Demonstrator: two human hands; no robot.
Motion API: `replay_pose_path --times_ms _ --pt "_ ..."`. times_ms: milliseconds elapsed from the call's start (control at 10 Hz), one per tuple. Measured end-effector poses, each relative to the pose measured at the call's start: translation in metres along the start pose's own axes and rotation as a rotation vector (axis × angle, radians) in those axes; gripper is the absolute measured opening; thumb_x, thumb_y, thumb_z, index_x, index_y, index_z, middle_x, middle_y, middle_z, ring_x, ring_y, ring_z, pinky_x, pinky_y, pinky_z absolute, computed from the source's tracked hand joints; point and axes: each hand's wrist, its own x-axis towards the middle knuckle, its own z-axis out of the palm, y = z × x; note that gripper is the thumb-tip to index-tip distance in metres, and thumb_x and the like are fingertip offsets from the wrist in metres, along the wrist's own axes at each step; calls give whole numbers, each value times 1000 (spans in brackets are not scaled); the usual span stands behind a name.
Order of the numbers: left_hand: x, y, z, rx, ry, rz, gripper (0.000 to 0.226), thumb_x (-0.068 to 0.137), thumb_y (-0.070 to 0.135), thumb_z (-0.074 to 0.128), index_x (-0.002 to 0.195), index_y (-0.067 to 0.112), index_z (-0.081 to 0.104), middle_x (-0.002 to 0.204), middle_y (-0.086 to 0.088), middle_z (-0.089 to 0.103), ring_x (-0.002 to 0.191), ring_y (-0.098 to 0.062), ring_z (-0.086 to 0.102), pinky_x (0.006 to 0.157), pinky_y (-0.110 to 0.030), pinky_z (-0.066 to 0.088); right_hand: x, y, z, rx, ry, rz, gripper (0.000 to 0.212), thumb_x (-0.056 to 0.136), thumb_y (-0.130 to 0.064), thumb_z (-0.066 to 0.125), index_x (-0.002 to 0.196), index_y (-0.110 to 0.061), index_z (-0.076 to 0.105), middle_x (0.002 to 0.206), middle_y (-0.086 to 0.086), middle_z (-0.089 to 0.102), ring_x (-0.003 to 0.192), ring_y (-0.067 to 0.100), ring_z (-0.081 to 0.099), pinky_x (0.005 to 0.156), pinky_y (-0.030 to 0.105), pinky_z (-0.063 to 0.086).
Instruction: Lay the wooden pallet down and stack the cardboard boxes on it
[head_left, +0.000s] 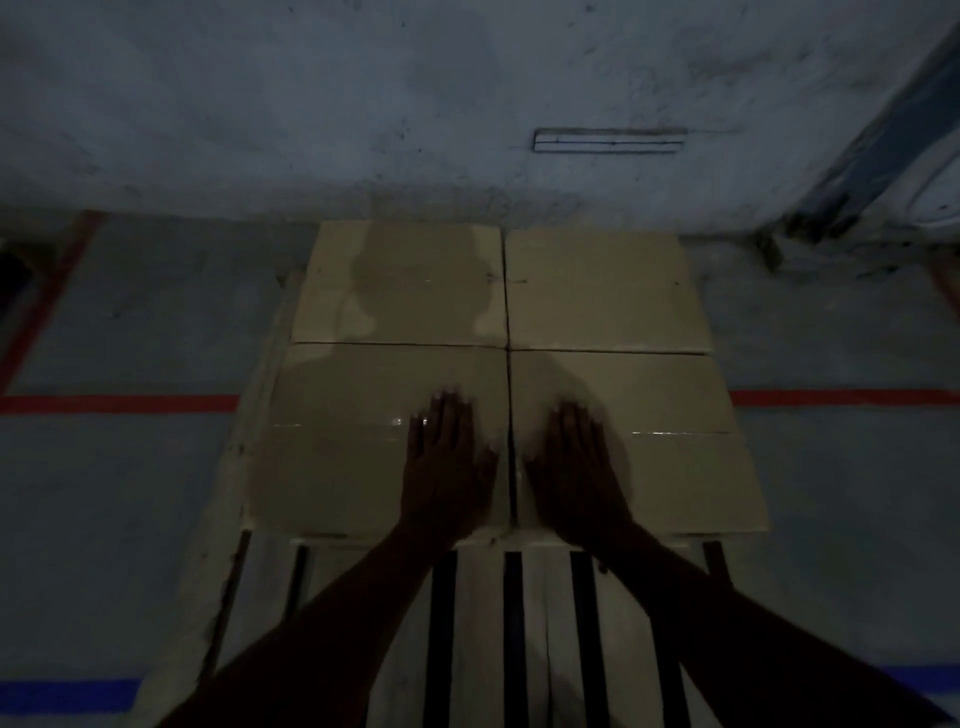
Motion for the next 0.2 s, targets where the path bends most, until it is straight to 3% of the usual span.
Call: replay_pose_path --times_ms 100,200 --pt "-16 10 -34 11 2 21 73 104 54 16 159 7 25 169 -15 14 158 -30 6 126 -52 8 -23 -16 -35 -13 131 -42 68 104 -40 29 149 11 31 156 34 28 147 48 25 120 56 19" --pt "-26 34 -95 -96 136 -1 71 104 52 27 160 9 22 169 -14 11 158 -27 4 127 -51 7 -32 -41 -98 -10 245 -40 68 106 -42 25 151 9 32 159 30 26 150 43 22 122 54 19"
